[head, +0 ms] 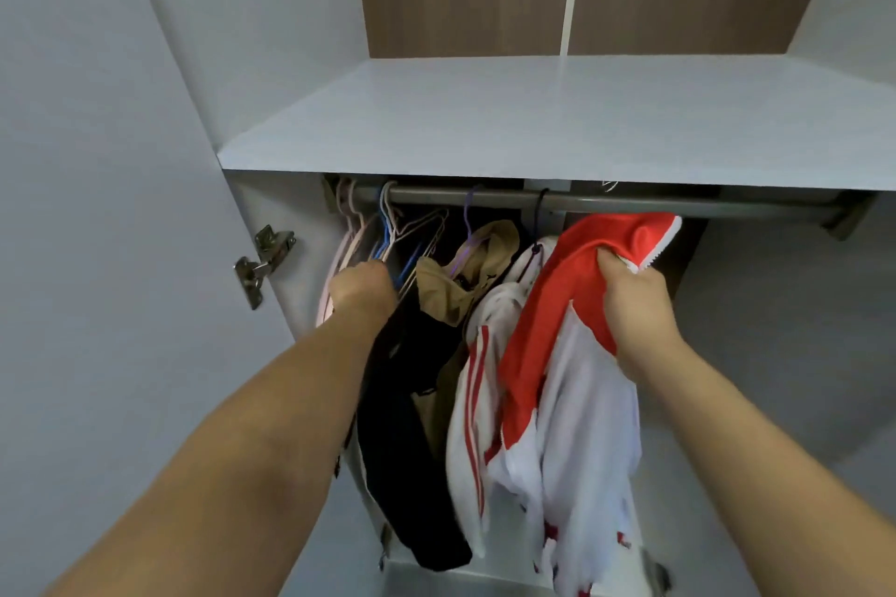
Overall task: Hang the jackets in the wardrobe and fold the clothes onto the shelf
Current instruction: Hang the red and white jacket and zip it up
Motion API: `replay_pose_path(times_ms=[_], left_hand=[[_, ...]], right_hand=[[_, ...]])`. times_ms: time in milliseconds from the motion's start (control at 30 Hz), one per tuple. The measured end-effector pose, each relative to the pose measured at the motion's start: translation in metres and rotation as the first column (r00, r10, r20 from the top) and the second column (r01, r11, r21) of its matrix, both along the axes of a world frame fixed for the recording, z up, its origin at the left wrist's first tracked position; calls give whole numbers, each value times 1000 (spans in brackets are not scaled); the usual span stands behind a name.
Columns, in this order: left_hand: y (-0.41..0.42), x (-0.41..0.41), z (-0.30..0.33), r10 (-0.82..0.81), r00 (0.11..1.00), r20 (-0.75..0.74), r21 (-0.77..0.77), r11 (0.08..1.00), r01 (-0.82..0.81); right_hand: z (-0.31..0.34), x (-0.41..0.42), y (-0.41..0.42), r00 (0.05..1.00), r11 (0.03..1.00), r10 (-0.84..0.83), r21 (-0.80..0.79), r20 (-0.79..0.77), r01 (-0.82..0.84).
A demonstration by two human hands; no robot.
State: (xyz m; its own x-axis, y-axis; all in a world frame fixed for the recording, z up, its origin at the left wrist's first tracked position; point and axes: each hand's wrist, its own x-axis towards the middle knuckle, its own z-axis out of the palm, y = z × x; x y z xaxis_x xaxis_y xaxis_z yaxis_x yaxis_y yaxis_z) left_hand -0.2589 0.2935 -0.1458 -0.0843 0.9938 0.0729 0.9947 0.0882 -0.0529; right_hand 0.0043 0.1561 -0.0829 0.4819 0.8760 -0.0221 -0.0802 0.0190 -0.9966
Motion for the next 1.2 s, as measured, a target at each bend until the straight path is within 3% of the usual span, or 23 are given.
replay_pose_path(times_ms=[267,367,467,567,733,933,1000,1200], left_hand=[[36,-10,-25,-79,993,-87,-41,996,76],[35,-6,-23,-76,991,114,78,995,68],[18,-2,-20,-147,906,397,264,964,41],[-10,-1,-18,-190,881,434,321,946,46],[-83,4,-3,-134,858,496,248,969,8],[-226,25,8,-125,852,508,248,969,-6],[-269,36,26,-123,846,519,244,970,-8],[-358,63,91,-250,796,551,282,954,104]], right_hand=[[-12,11,14,928,999,-38,-4,372,43],[-15,16,14,897,997,-26,-56,442,57],[-21,24,11,842,989,-7,-121,540,86],[-21,31,6,781,979,41,-180,624,93],[-28,45,-4,766,975,143,-222,626,0],[-46,63,2,875,935,277,-320,398,-151],[-55,62,0,913,920,255,-371,319,-127],[-53,76,-20,936,943,161,-330,313,-52]])
